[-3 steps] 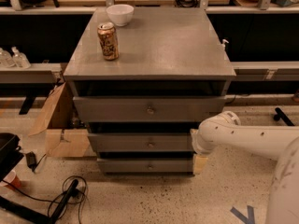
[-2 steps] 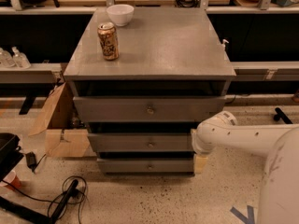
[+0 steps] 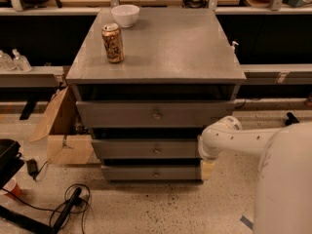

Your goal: Open middle drawer

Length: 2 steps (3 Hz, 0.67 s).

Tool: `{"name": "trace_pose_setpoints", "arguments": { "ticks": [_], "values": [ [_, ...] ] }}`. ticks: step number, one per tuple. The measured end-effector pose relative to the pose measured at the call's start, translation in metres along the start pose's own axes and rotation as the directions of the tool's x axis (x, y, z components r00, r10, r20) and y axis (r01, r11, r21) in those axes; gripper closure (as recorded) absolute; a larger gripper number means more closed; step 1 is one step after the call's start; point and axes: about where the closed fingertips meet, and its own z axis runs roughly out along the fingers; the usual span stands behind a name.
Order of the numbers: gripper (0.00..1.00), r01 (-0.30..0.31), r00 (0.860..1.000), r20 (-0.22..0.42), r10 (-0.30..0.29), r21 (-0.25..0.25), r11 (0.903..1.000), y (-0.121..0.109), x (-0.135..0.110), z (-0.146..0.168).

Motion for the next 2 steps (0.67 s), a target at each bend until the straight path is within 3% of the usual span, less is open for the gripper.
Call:
{"name": "trace_pose_setpoints", "arguments": {
  "ticks": [2],
  "values": [
    [0.0, 0.004, 0.999, -0.036, -0.003, 0.006, 1.0, -0.021, 0.015, 0.035]
  ]
}}
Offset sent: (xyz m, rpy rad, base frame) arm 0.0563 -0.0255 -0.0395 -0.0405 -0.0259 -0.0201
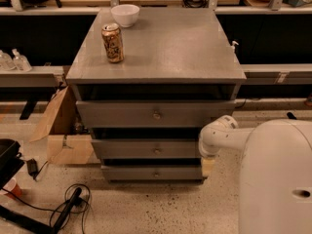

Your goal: Open middle drawer

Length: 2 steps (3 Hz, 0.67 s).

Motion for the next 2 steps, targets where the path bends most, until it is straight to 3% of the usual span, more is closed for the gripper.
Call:
{"name": "trace_pose_setpoints", "arguments": {
  "ticks": [1, 2],
  "values": [
    [0.0, -0.007, 1.0, 0.005, 0.007, 0.002, 1.0, -0.0085, 0.0035, 0.0106],
    [0.14, -0.001, 1.0, 0.014, 0.001, 0.007, 1.0, -0.0178, -0.0004, 0.0149]
  ]
}}
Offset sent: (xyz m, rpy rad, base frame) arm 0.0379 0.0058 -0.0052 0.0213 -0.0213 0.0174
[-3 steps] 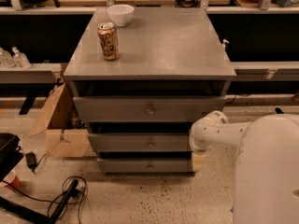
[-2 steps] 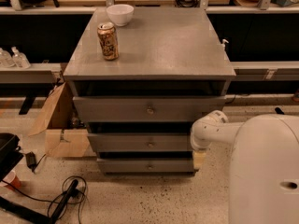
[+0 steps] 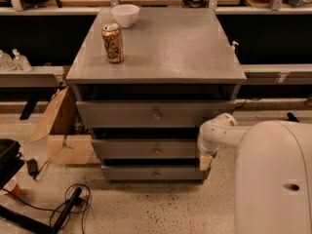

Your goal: Open middle drawer

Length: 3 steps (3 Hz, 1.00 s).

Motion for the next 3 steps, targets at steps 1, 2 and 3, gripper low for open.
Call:
{"name": "trace_pose_setpoints", "arguments": {
  "ticks": [1, 2, 3],
  "values": [
    [0.39, 0.016, 1.0, 0.007, -0.016, 0.002, 0.9999, -0.005, -0.007, -0.003],
    [0.62, 0.019, 1.0, 0.002, -0.019, -0.007, 0.9998, 0.0, -0.012, -0.014],
    [0.84, 0.019, 1.0, 0.002, -0.019, -0.007, 0.9998, 0.0, -0.012, -0.014]
  ]
}}
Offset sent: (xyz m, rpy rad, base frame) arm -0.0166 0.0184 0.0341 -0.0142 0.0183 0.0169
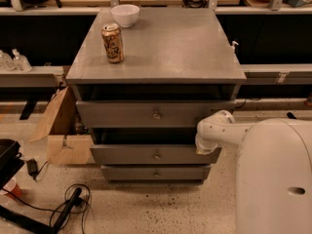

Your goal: Open middle drawer

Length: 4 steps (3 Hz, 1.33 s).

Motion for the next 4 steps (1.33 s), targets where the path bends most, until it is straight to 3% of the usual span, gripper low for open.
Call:
{"name": "trace_pose_setpoints", "arguments": {
  "ticks": [1, 4],
  "values": [
    [1.0, -0.019, 1.0, -0.02, 0.019, -0.01, 0.9998, 0.012, 0.004, -0.014],
    [1.0, -0.038, 0.999, -0.03, 0.038, -0.028, 0.9989, 0.026, 0.007, -0.023]
  ]
}}
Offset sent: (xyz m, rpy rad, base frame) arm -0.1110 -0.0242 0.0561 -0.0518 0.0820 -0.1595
